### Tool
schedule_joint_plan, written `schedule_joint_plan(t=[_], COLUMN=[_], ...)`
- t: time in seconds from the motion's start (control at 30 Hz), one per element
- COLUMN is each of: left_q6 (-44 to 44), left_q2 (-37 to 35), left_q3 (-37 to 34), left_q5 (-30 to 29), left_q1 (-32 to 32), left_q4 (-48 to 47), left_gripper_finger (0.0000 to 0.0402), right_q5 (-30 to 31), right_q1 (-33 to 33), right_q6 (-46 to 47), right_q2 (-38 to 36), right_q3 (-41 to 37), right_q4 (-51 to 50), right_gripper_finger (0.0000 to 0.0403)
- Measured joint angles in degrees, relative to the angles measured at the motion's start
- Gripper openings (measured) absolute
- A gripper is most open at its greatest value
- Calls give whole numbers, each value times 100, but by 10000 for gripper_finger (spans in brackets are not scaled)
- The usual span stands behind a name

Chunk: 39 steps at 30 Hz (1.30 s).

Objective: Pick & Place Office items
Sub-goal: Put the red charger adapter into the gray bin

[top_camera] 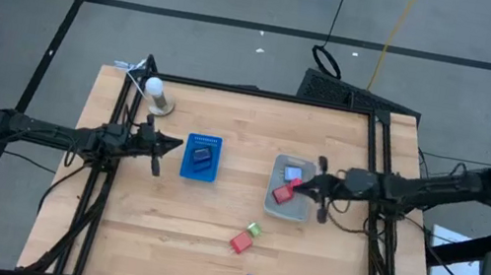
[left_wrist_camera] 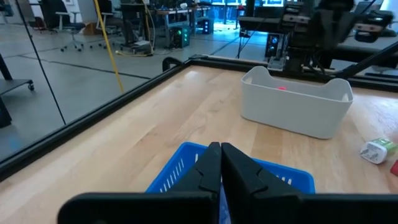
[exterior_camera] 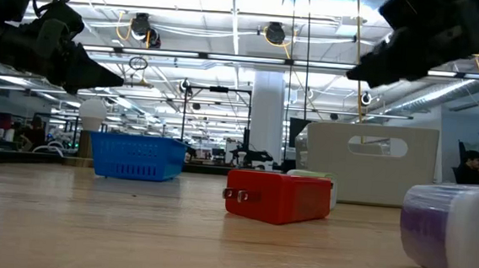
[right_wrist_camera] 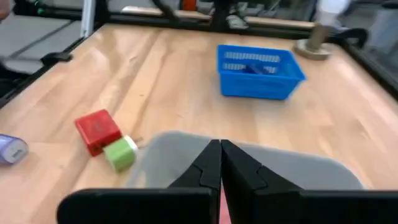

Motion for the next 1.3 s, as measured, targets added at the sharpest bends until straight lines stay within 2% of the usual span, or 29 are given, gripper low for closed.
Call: schedule_joint_plan(t=[0.1, 0.17, 0.37, 0.53, 0.67, 0.87, 0.97, 1.3], left_q6=[-22, -27, -40, -121, -147, -170, -171, -226], left_q2=[2, 1, 2, 2, 2, 2, 2, 2], left_q3=[0, 0, 0, 0, 0, 0, 2, 7], left_q5=[-1, -1, 132, 139, 143, 147, 147, 147], left_q1=[0, 0, 0, 0, 0, 0, 0, 0], left_q4=[-54, -103, -160, -158, -158, -166, -200, -288], left_gripper_finger=[14, 10, 6, 19, 21, 21, 21, 21], right_q5=[0, 0, -4, -98, -190, -892, -1022, -1571], right_q1=[228, 418, 856, 1019, 1136, 1325, 1345, 958], right_q6=[-2, -39, -295, -339, -480, -1253, -1410, -1608], right_q2=[749, 1206, 2295, 3009, 3702, 4650, 4920, 5518], right_q3=[685, 1159, 2308, 3097, 3779, 4589, 4851, 4885], right_q4=[-676, -1093, -1833, -1902, -2213, -2639, -2779, -2754], right_gripper_finger=[25, 53, 177, 283, 337, 356, 356, 356])
